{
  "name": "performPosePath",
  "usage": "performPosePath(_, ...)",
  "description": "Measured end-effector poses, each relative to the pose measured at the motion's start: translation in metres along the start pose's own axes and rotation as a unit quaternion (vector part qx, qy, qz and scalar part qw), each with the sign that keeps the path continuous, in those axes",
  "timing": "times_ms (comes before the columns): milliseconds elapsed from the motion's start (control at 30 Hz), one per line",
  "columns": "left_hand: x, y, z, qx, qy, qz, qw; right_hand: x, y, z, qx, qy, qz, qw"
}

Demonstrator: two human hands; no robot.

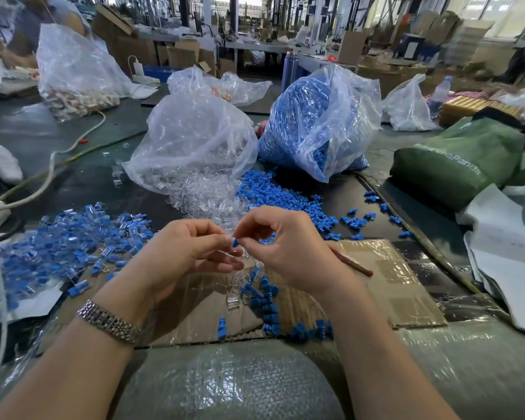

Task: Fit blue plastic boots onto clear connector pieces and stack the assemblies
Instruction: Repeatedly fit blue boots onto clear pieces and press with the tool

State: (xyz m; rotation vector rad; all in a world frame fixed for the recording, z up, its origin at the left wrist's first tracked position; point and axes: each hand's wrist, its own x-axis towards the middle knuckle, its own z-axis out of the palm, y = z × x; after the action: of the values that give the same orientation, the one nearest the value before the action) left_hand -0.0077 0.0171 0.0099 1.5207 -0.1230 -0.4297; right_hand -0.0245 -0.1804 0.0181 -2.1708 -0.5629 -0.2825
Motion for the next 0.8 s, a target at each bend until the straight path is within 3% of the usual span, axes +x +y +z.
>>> performPosePath(133,-0.0003,0.0005,-0.0012,-0.008,-0.024,0.007,1.0,0.0004,0.0001,0.0006,-0.028,-0.023,-0.004,0.999)
performPosePath(267,-0.0037,0.0037,-0.0067,-0.048,-0.089,0.03,0.994,-0.0002,-0.0003,-0.0038,-0.002,0.014,-0.012,1.0)
performPosePath(467,-0.0017,0.002,-0.0052,-0.038,-0.02,0.077,0.996,0.0008,-0.0007,-0.0034,0.053,0.028,0.008,0.998)
performPosePath(800,-0.0032,0.0009,-0.0064,0.019,-0.02,0.099,0.995,-0.0006,-0.0039,-0.0039,-0.021,0.006,-0.019,1.0)
